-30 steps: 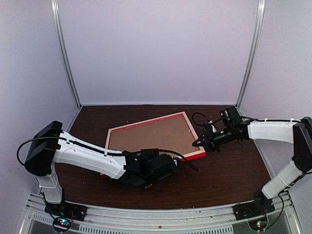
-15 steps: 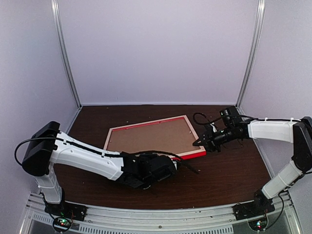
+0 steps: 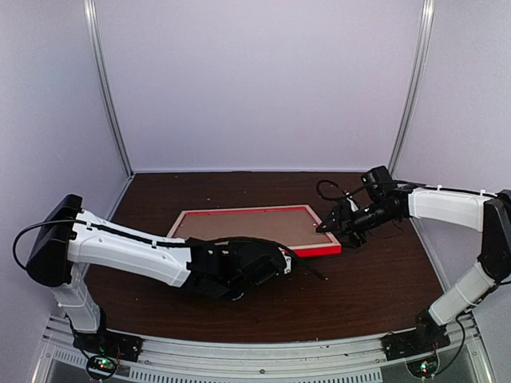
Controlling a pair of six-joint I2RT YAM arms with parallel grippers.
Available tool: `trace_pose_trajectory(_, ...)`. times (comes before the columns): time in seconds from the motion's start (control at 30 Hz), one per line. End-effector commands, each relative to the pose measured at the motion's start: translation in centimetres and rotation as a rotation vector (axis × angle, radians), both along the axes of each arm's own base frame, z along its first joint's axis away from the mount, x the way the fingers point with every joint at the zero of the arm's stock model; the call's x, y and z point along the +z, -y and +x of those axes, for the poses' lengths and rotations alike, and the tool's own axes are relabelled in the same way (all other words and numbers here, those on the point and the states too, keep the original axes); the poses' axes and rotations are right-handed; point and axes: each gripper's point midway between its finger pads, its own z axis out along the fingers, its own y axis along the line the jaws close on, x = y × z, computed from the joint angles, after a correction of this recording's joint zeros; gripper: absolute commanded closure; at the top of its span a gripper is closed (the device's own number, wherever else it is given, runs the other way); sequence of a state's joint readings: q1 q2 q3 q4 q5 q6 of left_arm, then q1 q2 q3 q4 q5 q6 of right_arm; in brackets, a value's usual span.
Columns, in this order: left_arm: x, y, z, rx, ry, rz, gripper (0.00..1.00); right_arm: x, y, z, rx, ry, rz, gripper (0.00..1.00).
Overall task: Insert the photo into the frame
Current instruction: Turn over the photo frame.
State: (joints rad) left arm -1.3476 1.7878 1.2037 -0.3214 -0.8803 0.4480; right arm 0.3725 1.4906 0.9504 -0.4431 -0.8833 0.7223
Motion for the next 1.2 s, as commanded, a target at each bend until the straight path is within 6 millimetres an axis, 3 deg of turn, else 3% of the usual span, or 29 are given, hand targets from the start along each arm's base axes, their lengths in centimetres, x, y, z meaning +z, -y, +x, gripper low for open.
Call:
trace_pose_trajectory(0.0, 9.0, 1.3, 0.8, -0.007, 0.124, -0.173, 1.0, 1.7, 2.2, 1.3, -0.014, 0.084, -0.059, 0.25)
trace_pose_trajectory(0.13, 12.5, 0.9, 1.0, -0.023, 0.121, -0.215, 1.0, 3.7, 4.3, 2.2, -0.049, 0.128, -0.07, 0.15)
trace_pose_trajectory(0.33, 19.0, -0.1, 2.3, -0.012, 0.132, -0.319, 1.0, 7.9, 7.7, 3.8, -0.131, 0.228, -0.071, 0.13)
trace_pose_trajectory(0.5, 24.1, -2.6, 4.9, 0.067, 0.013, -0.506, 1.0, 10.4, 10.1, 4.6, -0.194, 0.296, -0.071, 0.13)
trace_pose_trajectory(0.63, 27.1, -4.7, 6.3, 0.112, -0.137, -0.692, 1.0, 10.8, 10.8, 4.7, -0.209, 0.306, -0.057, 0.12)
trace_pose_trajectory(0.87, 31.1, -6.8, 6.9, 0.114, -0.376, -1.038, 1.0, 10.1, 10.8, 4.8, -0.204, 0.298, -0.037, 0.12)
trace_pose_trajectory(1.17, 32.7, -9.0, 9.7, 0.144, -0.724, -1.459, 1.0, 9.1, 10.5, 4.9, -0.202, 0.28, -0.012, 0.12)
